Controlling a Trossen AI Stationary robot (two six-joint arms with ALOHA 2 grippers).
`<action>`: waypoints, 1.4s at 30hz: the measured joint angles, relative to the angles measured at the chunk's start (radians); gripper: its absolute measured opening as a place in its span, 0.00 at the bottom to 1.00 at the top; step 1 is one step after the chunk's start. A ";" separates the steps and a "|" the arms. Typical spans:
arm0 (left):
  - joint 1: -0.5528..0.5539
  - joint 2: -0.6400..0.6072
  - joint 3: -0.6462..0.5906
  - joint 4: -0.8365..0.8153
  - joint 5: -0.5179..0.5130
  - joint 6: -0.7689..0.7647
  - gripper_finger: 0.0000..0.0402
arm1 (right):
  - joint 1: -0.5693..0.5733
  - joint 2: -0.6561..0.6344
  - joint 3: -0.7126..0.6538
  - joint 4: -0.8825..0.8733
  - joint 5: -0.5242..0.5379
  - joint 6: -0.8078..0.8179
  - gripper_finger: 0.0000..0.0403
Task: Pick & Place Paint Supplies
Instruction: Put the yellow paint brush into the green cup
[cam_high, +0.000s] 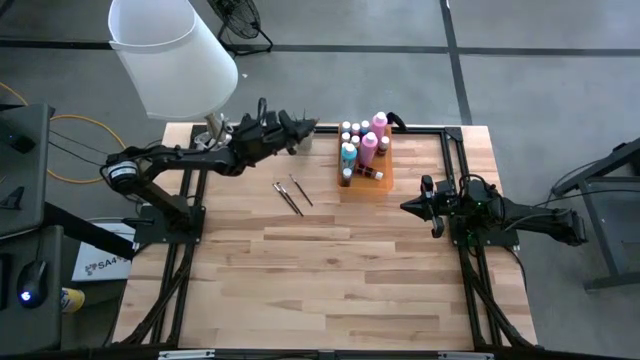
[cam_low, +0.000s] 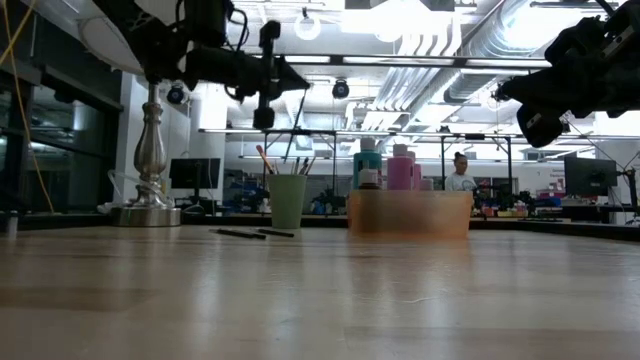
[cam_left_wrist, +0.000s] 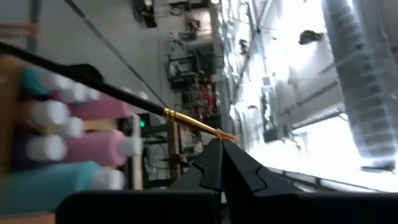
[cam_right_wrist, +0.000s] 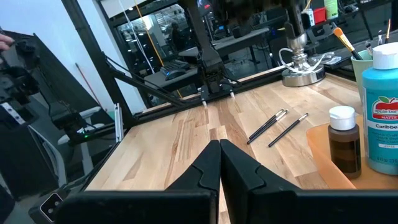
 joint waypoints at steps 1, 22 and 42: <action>0.008 0.000 -0.007 -0.004 0.001 -0.006 0.00 | 0.000 0.000 0.000 0.000 0.000 0.000 0.01; 0.100 0.030 -0.074 -0.002 0.195 -0.090 0.00 | 0.000 0.000 0.000 0.000 0.000 0.000 0.01; 0.136 0.108 -0.075 0.028 0.271 -0.110 0.07 | 0.000 0.000 0.000 0.000 0.000 0.000 0.01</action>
